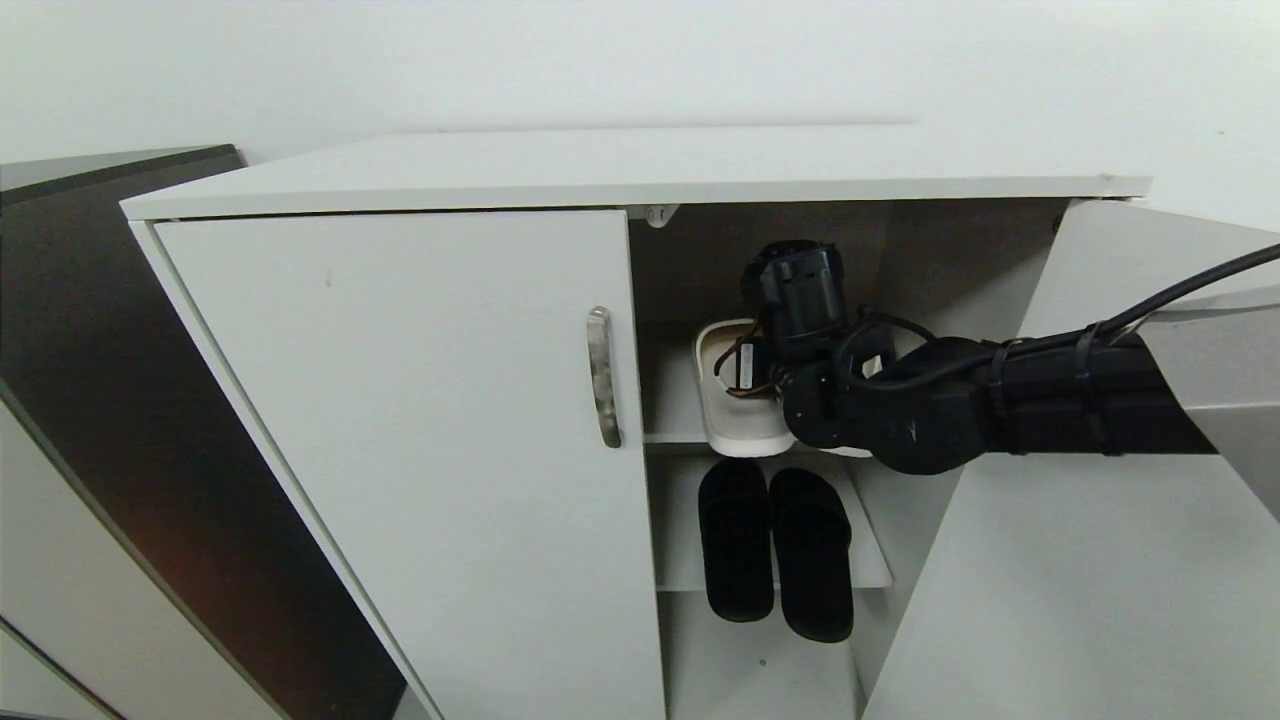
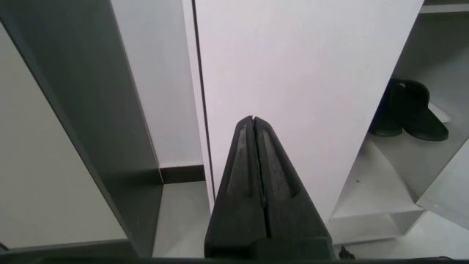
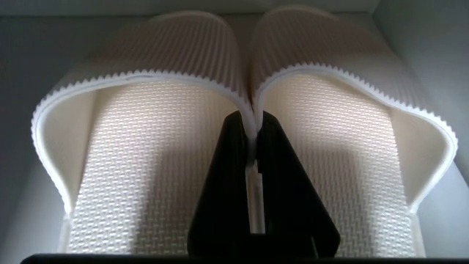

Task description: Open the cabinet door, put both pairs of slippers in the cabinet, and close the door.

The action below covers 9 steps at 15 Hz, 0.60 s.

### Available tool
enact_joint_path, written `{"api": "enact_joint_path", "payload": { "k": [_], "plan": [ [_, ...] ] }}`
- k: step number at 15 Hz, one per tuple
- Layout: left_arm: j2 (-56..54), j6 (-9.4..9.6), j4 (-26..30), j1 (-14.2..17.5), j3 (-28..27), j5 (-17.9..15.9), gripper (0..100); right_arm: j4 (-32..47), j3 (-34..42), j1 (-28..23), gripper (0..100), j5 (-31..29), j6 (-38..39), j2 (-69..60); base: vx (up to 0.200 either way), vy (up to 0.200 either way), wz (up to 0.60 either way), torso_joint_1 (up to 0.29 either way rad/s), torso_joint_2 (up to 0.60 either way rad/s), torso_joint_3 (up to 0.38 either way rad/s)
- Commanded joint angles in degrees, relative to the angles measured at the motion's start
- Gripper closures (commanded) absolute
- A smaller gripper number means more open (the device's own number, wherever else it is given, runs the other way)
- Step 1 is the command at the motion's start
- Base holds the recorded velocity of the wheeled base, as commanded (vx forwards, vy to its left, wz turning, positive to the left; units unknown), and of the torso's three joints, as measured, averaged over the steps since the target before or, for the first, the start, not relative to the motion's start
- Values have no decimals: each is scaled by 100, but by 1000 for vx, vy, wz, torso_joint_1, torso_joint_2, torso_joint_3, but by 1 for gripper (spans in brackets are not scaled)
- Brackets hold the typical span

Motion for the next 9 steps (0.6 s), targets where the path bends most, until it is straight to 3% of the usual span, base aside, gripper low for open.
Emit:
{"api": "enact_joint_path", "payload": {
  "k": [1,4,5,9],
  "plan": [
    [7,2,-2,1,1,-2,100,1,5,1,100,0,-2,24,0,0,0,0,0,0],
    [7,2,-2,1,1,-2,100,1,23,1,100,0,7,42,0,0,0,0,0,0],
    [7,2,-2,1,1,-2,100,1,23,1,0,0,7,42,0,0,0,0,0,0],
    [7,2,-2,1,1,-2,100,1,40,1,0,0,34,42,0,0,0,0,0,0]
  ]
}}
